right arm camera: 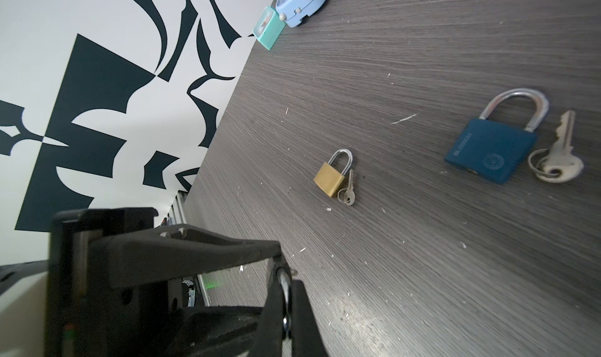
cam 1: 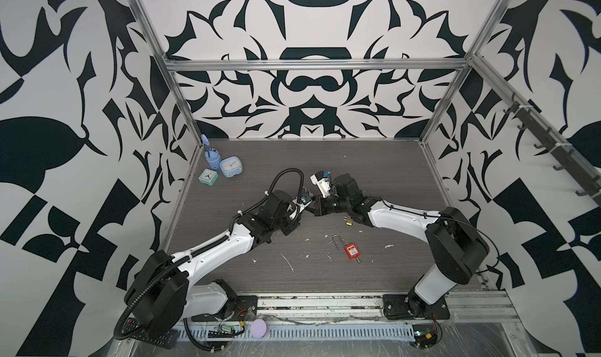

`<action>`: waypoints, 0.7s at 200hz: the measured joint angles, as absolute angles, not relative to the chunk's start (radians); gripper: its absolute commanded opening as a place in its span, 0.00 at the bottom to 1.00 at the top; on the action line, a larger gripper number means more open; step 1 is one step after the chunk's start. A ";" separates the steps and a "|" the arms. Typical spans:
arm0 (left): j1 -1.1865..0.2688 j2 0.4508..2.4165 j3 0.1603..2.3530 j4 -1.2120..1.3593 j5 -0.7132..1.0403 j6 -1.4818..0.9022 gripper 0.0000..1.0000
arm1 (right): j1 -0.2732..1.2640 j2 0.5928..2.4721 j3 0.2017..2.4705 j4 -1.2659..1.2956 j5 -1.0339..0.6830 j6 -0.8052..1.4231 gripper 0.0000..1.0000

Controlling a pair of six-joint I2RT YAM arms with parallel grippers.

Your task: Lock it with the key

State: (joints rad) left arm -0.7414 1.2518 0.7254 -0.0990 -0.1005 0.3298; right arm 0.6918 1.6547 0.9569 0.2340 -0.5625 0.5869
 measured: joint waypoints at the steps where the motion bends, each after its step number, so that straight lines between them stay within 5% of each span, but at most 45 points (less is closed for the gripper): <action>1: -0.741 1.252 0.725 -0.097 -0.101 0.332 0.00 | 0.692 1.655 0.958 0.231 -0.562 0.586 0.00; 51: -0.744 1.195 0.662 -0.010 -0.092 0.317 0.00 | 0.684 1.620 1.020 0.096 -0.555 0.538 0.12; 109: -0.759 1.140 0.640 0.094 -0.122 0.155 0.00 | 0.604 1.505 1.080 -0.050 -0.525 0.488 0.43; 140: -0.758 1.140 0.626 0.100 -0.171 0.034 0.00 | 0.559 1.380 1.078 -0.072 -0.446 0.443 0.48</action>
